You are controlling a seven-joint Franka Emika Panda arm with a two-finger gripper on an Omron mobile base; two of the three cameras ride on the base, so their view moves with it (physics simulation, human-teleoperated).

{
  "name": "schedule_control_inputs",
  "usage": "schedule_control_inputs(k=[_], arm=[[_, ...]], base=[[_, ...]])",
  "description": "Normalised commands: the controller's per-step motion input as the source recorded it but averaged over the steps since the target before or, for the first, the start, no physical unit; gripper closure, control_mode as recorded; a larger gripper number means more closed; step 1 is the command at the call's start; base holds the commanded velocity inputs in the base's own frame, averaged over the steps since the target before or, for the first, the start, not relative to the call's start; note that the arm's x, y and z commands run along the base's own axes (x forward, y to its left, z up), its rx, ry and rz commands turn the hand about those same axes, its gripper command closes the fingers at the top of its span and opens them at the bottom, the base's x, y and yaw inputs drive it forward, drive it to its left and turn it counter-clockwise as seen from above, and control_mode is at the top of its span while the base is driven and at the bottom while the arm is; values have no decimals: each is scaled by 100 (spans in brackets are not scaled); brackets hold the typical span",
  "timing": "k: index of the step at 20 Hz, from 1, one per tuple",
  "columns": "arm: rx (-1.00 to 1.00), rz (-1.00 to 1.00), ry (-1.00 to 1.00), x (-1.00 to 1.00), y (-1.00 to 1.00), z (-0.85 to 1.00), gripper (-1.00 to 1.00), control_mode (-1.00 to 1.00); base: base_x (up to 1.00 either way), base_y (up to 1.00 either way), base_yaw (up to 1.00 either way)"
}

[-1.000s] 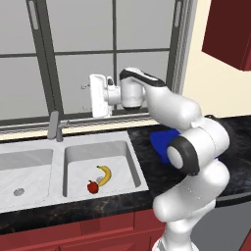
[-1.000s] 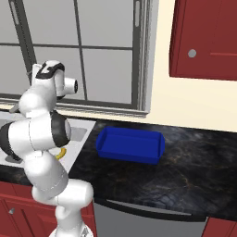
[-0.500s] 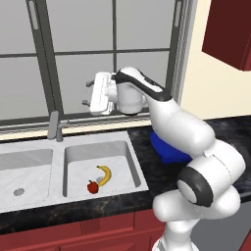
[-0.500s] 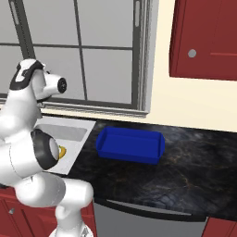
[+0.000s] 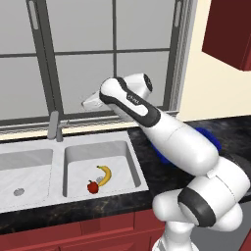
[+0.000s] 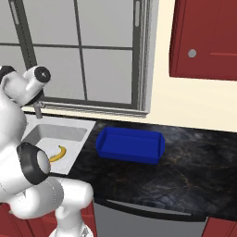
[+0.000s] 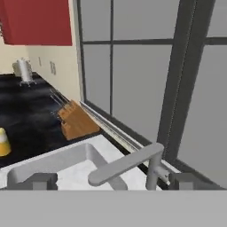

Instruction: Pick up all produce items and place them in the sink. Turn on the sink faucet to wash them. Then turn the sink off and put them in the tray.

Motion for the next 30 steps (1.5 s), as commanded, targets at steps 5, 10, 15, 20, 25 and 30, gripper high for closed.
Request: schedule_control_inputs(k=[5,10,15,20,25,30], arm=[[0,-34,66,-21,-18,0,-100,-100],[0,-35,55,-20,-22,-2,-100,-100],[0,-27,28,-25,-32,-40,-100,-100],[-4,-16,6,-16,-28,-59,-100,-100],[-1,-8,7,-5,-28,-49,-100,-100],[0,-4,2,-14,-26,-53,-100,-100]], base=[[0,0,0],[0,0,0],[0,0,0],[0,0,0],[0,0,0],[0,0,0]])
